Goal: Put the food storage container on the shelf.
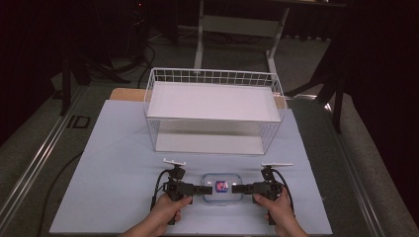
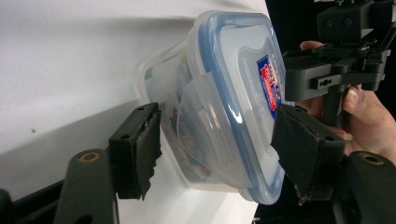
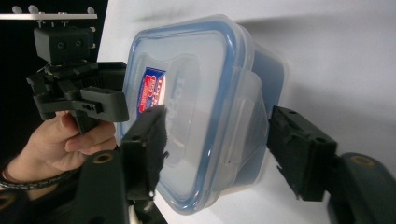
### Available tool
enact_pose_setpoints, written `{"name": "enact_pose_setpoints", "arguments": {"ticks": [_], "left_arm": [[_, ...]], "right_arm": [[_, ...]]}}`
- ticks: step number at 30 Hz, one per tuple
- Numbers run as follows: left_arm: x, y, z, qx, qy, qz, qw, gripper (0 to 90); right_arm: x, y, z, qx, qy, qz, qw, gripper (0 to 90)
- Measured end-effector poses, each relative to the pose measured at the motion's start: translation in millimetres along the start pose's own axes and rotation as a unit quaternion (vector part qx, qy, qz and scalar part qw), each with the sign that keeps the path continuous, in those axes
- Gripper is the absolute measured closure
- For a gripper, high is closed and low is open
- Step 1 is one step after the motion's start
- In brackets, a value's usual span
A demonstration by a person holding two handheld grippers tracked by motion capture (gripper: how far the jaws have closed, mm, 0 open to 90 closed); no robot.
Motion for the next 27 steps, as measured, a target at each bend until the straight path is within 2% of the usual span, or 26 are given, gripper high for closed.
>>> {"name": "enact_pose_setpoints", "arguments": {"ticks": [2,3,6,11,12,15,22,27], "left_arm": [[-2.6,-0.1,0.0,-0.005,0.004,0.007,1.0,39.0],[-4.0,0.0,-0.3,-0.004,0.003,0.009,0.9999,41.7],[-4.0,5.9,0.5,0.014,0.001,-0.002,0.9999,46.9],[-4.3,13.3,0.6,0.03,-0.014,-0.02,0.9993,48.7],[-4.4,16.0,0.3,0.034,-0.018,-0.025,0.9989,49.8],[-3.6,22.8,3.0,0.047,-0.017,-0.039,0.998,51.1],[-3.1,28.1,7.1,0.055,-0.01,-0.049,0.9972,52.6],[-3.2,31.0,7.3,0.059,-0.013,-0.056,0.9966,52.8]], "right_arm": [[-5.3,-2.3,-0.7,-0.01,0.012,0.009,0.9998,44.9],[-6.1,-3.1,-0.8,-0.011,0.006,0.011,0.9999,45.0],[-6.6,-2.4,2.4,-0.004,0.008,0.011,0.9999,45.3],[-9.0,-6.9,6.7,-0.015,0.019,0.023,0.9994,45.7],[-9.9,-9.0,7.7,-0.024,0.022,0.027,0.9991,45.7],[-12.3,-12.7,10.3,-0.03,0.026,0.035,0.9986,46.3],[-15.7,-17.8,16.9,-0.048,0.04,0.046,0.997,47.0],[-16.8,-19.8,20.1,-0.047,0.048,0.049,0.9966,47.0]]}}
Point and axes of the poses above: each handheld gripper's, and its own axes: x roughly forward along the jaws, z roughly out of its underside, y roughly to its right, the point moved 1 cm from there along x, roughly forward along the jaws, and after that the axes turned 15 degrees about z, right-handed, at the moved point
